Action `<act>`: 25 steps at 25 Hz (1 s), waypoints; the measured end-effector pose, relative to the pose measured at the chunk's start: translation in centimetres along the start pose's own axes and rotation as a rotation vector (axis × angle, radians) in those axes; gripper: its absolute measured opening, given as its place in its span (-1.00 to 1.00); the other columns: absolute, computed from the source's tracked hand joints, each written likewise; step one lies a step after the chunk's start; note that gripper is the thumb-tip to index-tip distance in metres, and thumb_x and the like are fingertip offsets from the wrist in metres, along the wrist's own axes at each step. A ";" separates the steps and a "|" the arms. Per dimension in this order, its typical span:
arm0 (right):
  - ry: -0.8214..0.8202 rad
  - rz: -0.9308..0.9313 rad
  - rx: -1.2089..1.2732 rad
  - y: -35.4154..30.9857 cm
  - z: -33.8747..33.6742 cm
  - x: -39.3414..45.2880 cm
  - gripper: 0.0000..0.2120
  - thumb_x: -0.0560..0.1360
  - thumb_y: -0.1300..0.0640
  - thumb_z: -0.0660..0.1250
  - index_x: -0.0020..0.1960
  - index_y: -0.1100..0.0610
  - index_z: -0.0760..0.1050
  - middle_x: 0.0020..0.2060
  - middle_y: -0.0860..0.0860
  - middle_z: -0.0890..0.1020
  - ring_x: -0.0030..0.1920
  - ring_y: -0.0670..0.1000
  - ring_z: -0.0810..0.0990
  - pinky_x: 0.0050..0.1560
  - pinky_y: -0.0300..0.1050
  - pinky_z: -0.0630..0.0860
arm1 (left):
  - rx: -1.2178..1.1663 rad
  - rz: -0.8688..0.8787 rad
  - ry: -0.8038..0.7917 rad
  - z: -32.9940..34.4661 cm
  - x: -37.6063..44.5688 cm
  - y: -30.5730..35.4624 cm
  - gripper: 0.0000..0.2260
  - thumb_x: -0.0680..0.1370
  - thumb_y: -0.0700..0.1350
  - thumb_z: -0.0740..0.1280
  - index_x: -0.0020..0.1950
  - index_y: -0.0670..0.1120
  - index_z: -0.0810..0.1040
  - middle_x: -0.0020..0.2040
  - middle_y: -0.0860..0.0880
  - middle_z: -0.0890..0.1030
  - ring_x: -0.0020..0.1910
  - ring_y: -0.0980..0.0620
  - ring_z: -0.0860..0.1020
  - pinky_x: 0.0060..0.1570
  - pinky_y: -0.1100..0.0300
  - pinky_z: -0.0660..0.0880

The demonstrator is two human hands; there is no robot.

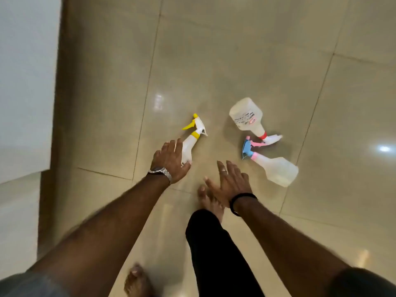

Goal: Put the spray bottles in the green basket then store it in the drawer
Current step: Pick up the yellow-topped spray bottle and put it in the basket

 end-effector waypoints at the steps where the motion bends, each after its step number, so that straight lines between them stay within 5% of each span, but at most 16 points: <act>1: -0.042 -0.014 0.068 -1.5 1.5 1.3 -0.22 0.54 -0.43 -0.06 0.61 0.03 0.09 0.59 0.12 0.17 0.56 0.14 0.16 0.44 0.16 0.20 | -0.018 -0.029 -0.029 1.1 0.9 -0.4 -0.21 0.54 0.24 0.25 0.61 -0.14 0.03 0.54 -0.17 0.24 0.46 -0.22 0.31 0.28 -0.12 0.44; 8: -0.222 0.237 0.722 -5.3 6.2 5.1 -0.26 0.56 -0.41 -0.09 0.45 0.08 0.40 0.35 0.11 0.54 0.29 0.14 0.50 0.14 0.00 0.39 | -0.139 -0.076 -0.109 4.1 1.3 -0.8 -0.24 0.48 0.23 0.35 0.52 -0.11 0.17 0.33 -0.22 0.38 0.22 -0.30 0.50 0.07 -0.13 0.55; 12: -0.232 0.312 0.923 -6.2 3.6 2.2 -0.33 0.57 -0.36 -0.03 0.35 0.10 0.47 0.26 0.10 0.59 0.22 0.14 0.55 0.29 0.08 0.45 | -0.185 -0.058 -0.079 0.7 -2.8 0.9 -0.25 0.46 0.23 0.38 0.50 -0.11 0.19 0.29 -0.19 0.41 0.17 -0.27 0.53 0.03 -0.13 0.57; 16: -0.179 0.301 0.958 -7.8 -4.1 -2.9 -0.39 0.58 -0.32 0.04 0.34 0.12 0.46 0.24 0.13 0.58 0.20 0.17 0.58 0.29 0.13 0.49 | -0.208 -0.041 0.008 -7.4 -7.8 2.3 -0.20 0.47 0.23 0.37 0.56 -0.09 0.11 0.34 -0.18 0.36 0.20 -0.24 0.50 0.01 -0.11 0.57; 20: -0.175 0.251 1.096 -11.8 -13.5 -8.4 -0.47 0.55 -0.31 0.17 0.27 0.09 0.47 0.20 0.13 0.58 0.09 0.16 0.65 0.05 0.14 0.67 | -0.293 -0.048 0.158 -17.9 -13.4 2.4 -0.19 0.47 0.22 0.37 0.57 -0.06 0.08 0.38 -0.13 0.32 0.24 -0.20 0.47 0.00 -0.09 0.56; 25: -0.089 0.031 1.023 -21.0 -27.6 -16.7 -0.39 0.41 -0.42 0.29 0.17 0.06 0.51 0.13 0.10 0.60 -0.01 0.17 0.68 -0.06 0.18 0.69 | -0.382 0.002 0.427 -32.9 -22.5 -0.8 -0.22 0.48 0.22 0.35 0.56 -0.03 0.07 0.43 -0.08 0.26 0.28 -0.16 0.45 -0.02 -0.08 0.59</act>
Point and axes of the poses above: each hand's wrist, its own x-axis towards the middle knuckle, its own z-axis out of the palm, y = z × x, the point moved 10 cm from there along x, towards the middle knuckle
